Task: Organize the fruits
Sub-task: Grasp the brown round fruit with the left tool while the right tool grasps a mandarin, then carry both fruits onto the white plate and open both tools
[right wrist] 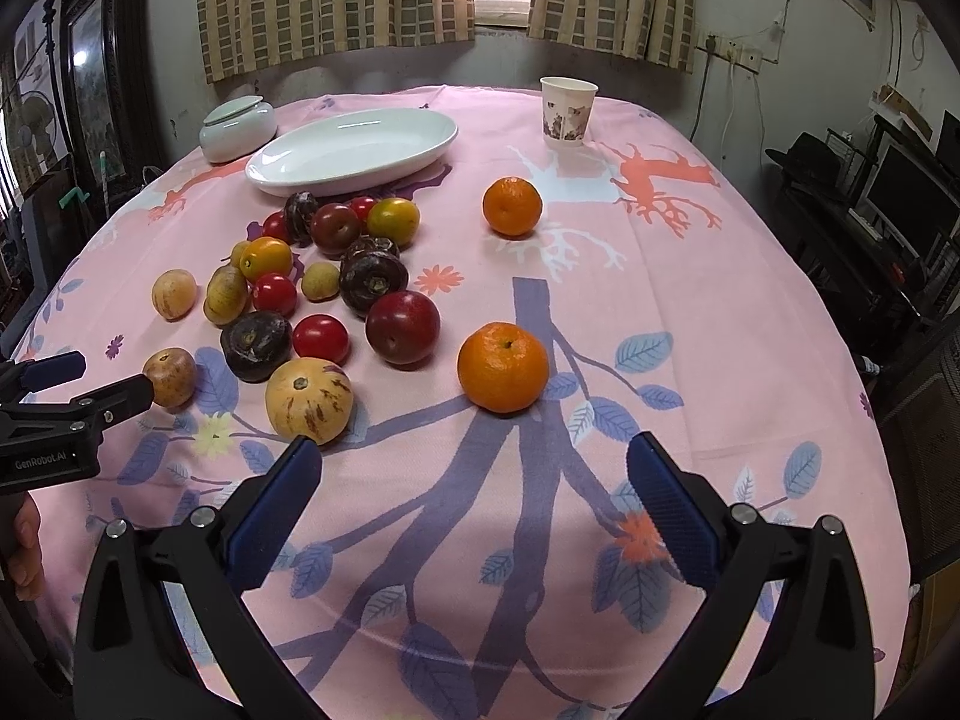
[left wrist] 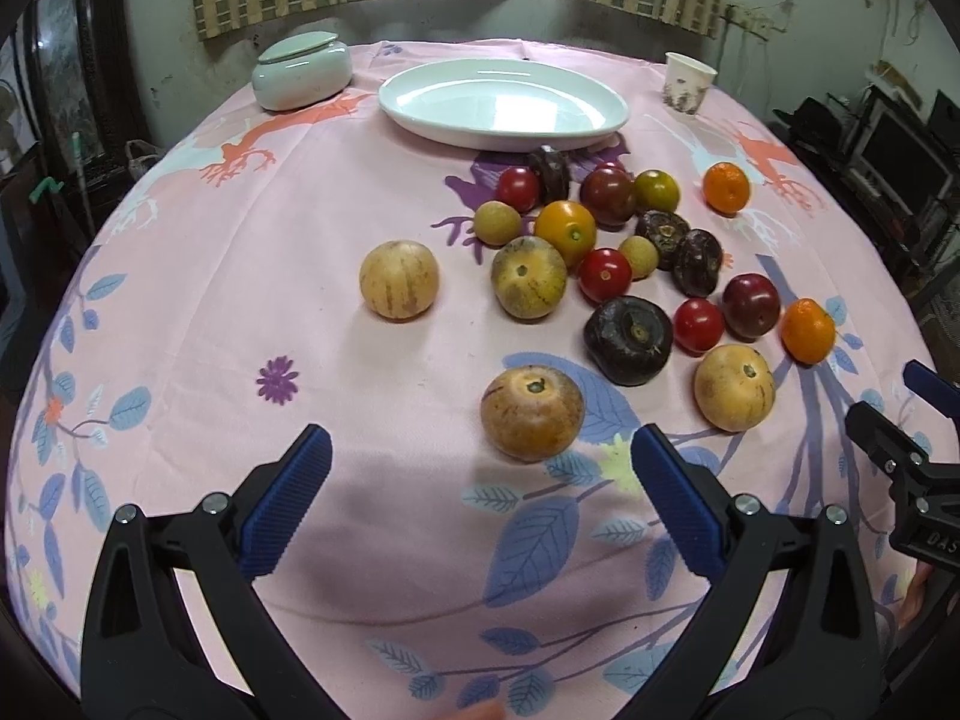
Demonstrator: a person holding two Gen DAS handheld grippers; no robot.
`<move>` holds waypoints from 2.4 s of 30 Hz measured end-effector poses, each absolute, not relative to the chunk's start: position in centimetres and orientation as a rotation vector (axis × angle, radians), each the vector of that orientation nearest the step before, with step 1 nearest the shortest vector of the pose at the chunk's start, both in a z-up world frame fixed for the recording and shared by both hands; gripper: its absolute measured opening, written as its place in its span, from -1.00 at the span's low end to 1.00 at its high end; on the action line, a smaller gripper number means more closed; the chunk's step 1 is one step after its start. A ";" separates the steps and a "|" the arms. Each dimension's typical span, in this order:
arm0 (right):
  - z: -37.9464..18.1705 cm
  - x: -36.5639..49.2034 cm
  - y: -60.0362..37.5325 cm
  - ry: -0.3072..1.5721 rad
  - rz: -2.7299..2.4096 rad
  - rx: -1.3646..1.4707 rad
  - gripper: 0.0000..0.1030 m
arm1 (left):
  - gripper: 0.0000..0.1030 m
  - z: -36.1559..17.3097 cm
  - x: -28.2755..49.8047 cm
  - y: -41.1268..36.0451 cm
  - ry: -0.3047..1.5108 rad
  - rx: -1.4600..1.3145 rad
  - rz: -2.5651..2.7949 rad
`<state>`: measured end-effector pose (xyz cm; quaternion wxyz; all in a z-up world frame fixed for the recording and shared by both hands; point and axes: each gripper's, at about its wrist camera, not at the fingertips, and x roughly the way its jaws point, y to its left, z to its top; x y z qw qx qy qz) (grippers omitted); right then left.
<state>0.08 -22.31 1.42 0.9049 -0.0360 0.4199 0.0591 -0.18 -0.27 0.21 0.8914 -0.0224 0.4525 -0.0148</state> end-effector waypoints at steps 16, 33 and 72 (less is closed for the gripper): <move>0.1 1.1 -23.8 0.896 0.151 -0.025 0.97 | 0.75 -3.0 2.9 -0.6 1.023 -0.057 -0.099; -0.3 5.2 -23.7 0.959 0.217 -0.111 0.54 | -0.21 -2.8 2.3 -0.4 0.949 -0.072 -0.230; 5.3 24.5 -16.0 0.856 0.404 -0.193 -0.16 | -0.21 5.5 23.9 1.8 0.842 -0.054 -0.195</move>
